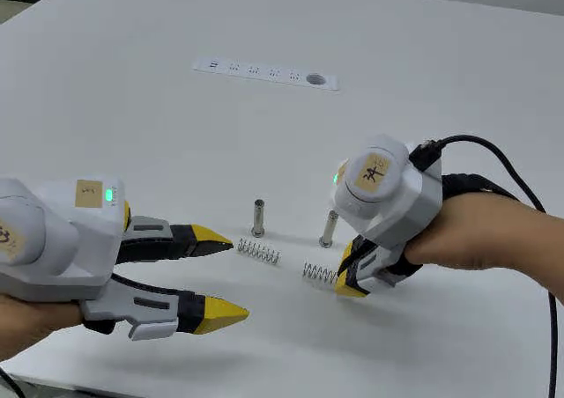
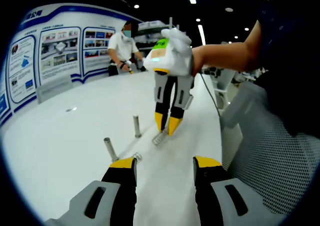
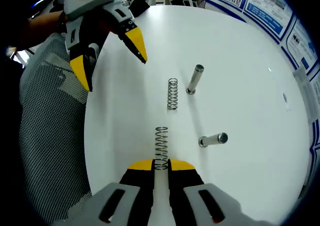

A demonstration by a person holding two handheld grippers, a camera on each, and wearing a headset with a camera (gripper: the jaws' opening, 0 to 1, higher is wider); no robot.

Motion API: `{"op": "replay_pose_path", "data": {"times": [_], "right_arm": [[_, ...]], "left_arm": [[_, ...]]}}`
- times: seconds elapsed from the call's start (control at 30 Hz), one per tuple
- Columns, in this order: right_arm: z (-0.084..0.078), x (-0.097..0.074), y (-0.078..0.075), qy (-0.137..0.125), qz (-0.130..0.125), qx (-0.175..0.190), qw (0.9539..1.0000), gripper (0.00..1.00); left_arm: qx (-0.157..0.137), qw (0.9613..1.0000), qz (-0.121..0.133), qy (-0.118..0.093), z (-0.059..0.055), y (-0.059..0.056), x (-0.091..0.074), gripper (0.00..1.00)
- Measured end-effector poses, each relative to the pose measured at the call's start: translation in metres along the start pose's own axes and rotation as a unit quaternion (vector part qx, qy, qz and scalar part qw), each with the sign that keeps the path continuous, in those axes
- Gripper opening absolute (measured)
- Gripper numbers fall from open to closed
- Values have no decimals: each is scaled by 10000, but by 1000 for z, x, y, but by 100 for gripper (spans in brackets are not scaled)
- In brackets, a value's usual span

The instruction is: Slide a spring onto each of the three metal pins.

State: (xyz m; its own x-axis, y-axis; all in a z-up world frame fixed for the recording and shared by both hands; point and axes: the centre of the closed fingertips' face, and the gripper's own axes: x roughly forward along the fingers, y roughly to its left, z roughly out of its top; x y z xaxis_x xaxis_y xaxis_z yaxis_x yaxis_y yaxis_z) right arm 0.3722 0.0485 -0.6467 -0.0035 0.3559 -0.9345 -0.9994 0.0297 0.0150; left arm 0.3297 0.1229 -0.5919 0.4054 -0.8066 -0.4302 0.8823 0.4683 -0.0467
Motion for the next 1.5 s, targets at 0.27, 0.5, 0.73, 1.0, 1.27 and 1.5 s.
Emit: {"op": "replay_pose_path", "data": {"times": [0.27, 0.5, 0.73, 1.0, 1.27, 1.5], "right_arm": [[16, -20, 12, -76, 63, -300, 9995, 11], [29, -29, 26, -125, 161, -559, 9982, 11], [39, -34, 34, -158, 192, -763, 9968, 11], [42, -36, 40, -162, 213, -926, 9953, 11], [40, -38, 43, -167, 243, -1038, 9942, 11], [39, -36, 47, -233, 311, -1126, 9929, 12]], "left_arm": [[231, 9993, -281, 70, 10, -3, 18, 42], [381, 9985, -397, 70, 18, -4, 26, 36], [526, 9971, -545, 89, 21, -12, 31, 28], [624, 9959, -656, 88, 23, -17, 34, 19], [715, 9947, -720, 153, 22, -19, 36, 12], [687, 9943, -808, 124, 23, -23, 35, 10]]}}
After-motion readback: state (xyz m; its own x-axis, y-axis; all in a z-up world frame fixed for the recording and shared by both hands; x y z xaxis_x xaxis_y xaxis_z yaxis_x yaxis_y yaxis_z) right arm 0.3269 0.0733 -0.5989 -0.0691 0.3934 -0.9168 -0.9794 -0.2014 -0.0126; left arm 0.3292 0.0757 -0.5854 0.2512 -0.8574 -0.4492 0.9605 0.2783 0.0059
